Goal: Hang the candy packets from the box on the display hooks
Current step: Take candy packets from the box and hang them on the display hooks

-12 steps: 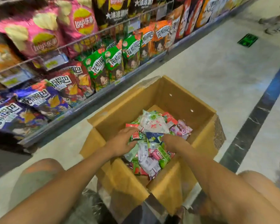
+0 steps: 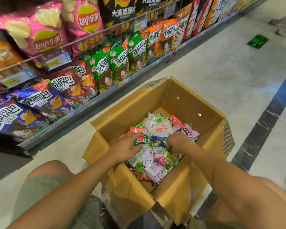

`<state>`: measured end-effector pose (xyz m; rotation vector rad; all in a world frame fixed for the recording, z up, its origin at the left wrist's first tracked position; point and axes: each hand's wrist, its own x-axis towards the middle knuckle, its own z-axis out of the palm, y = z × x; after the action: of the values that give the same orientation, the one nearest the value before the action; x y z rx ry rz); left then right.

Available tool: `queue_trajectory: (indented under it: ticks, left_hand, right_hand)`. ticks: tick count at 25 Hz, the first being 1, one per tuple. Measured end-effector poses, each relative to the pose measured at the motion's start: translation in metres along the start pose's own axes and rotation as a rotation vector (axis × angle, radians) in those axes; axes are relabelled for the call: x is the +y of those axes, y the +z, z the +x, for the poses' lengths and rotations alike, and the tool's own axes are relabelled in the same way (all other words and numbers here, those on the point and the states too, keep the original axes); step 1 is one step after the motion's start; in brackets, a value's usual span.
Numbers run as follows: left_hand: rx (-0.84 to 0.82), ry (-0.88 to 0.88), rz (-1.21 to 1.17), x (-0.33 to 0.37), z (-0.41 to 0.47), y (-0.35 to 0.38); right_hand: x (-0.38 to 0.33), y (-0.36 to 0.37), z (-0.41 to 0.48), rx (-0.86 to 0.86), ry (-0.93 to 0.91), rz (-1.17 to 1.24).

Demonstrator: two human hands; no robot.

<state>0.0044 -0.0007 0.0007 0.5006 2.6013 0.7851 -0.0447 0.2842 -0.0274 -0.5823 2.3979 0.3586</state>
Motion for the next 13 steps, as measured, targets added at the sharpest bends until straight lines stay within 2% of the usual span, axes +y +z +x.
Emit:
queue_trajectory:
  ticks: [3, 9, 11, 13]
  left_hand:
    - [-0.031, -0.012, -0.003, 0.008, 0.001, -0.004]
    - [-0.089, -0.034, -0.076, 0.027, 0.009, -0.016]
    - [-0.043, -0.060, -0.121, 0.023, 0.015, -0.019]
    - [0.022, -0.129, -0.194, 0.008, 0.014, -0.023]
  right_hand:
    - [0.003, -0.037, -0.011, -0.014, -0.093, 0.221]
    - [-0.024, -0.113, -0.017, 0.122, -0.308, 0.381]
    - [-0.028, -0.125, -0.017, 0.173, -0.329, 0.531]
    - [-0.024, -0.125, -0.014, 0.313, -0.286, 0.721]
